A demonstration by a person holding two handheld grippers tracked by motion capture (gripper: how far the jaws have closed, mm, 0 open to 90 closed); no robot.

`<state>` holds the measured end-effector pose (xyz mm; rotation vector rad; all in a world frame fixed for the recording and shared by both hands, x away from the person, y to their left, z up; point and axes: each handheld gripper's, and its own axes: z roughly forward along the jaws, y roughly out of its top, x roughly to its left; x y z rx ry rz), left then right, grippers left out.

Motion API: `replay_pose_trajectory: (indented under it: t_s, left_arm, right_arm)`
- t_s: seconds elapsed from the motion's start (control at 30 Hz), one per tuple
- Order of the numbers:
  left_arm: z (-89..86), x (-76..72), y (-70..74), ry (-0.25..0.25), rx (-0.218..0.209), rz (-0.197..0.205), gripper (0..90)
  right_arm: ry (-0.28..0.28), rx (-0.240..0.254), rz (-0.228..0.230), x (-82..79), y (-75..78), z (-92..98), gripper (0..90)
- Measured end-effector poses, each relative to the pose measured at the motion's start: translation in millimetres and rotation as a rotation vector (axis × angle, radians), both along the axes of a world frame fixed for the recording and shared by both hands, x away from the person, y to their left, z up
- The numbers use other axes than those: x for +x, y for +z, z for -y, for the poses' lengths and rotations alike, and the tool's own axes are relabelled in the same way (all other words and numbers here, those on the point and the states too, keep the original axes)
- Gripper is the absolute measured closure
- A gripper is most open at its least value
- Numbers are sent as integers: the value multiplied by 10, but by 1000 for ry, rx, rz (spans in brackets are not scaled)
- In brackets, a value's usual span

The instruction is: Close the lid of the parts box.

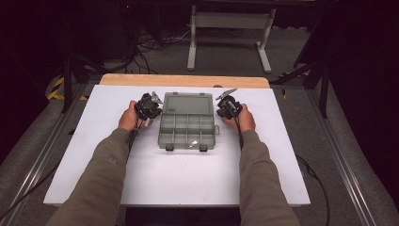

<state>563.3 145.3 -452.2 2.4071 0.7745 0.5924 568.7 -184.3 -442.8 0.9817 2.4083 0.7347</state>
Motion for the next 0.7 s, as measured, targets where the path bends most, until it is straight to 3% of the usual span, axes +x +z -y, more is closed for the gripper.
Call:
replay_pose_trajectory:
  t_s: [0.13,0.3,0.43,0.53,0.7]
  left_arm:
    - [1,15,-20,-4,-4,-1,898]
    - [6,27,-43,11,-29,13,898]
    - [24,38,-46,13,-17,25,897]
    - [36,55,-59,24,-31,34,897]
    - [59,89,-66,37,-45,37,897]
  right_arm:
    - [9,12,5,10,-9,2,900]
    - [52,-25,31,26,-23,-97,900]
    - [55,-19,35,58,-27,-108,900]
    - [50,5,35,90,-37,-104,900]
    - [39,3,53,122,-51,-139,900]
